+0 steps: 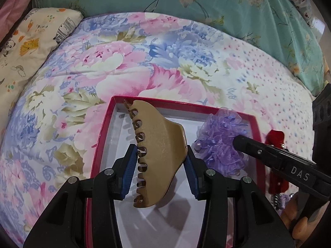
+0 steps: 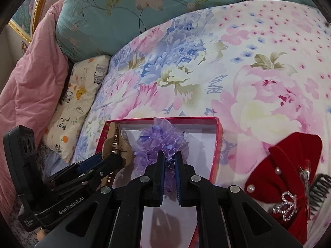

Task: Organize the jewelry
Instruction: 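Carry the claw clip and purple scrunchie into the tray and release both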

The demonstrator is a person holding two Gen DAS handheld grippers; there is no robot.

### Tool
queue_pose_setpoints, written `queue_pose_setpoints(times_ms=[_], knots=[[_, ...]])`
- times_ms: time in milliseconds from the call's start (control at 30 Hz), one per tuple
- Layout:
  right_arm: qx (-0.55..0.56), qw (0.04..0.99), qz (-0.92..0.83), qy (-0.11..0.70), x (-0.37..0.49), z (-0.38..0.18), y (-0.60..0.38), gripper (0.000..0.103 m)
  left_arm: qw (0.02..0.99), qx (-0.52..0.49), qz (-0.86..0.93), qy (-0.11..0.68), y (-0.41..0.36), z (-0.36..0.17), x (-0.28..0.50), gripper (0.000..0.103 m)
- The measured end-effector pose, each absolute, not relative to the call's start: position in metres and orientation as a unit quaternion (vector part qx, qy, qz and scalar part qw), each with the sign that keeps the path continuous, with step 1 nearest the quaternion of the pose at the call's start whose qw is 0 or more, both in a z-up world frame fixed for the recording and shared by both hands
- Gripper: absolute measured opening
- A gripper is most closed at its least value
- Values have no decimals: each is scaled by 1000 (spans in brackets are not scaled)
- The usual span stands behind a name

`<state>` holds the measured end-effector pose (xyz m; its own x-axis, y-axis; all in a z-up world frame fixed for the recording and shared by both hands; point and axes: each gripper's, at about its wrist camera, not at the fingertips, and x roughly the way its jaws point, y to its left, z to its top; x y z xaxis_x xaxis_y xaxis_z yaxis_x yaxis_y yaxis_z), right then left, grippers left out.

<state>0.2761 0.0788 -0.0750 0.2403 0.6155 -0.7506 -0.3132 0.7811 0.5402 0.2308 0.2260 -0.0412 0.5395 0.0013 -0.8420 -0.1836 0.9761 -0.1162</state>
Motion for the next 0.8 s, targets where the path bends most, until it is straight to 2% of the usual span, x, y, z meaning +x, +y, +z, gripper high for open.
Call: queue_pose_setpoints(times_ms=[300,400,467,500,633,733,800], knots=[[122,776,299,542,278,-78,87,17,874,-88,52,475,224,-45,234,45],[125,773,305,543,278,-76,88,27,871,-92,52,479,224,-48,235,46],[126,773,309,540,277,-73,88,42,870,-94,52,482,224,-49,235,46],[124,775,309,537,276,-70,88,44,869,-95,52,483,224,-50,235,46],[129,779,311,530,275,-62,85,44,867,-98,54,486,225,-51,235,51],[137,781,312,524,273,-55,79,44,867,-98,56,485,225,-48,233,60],[143,782,313,519,270,-49,73,44,869,-100,55,482,225,-44,230,63]])
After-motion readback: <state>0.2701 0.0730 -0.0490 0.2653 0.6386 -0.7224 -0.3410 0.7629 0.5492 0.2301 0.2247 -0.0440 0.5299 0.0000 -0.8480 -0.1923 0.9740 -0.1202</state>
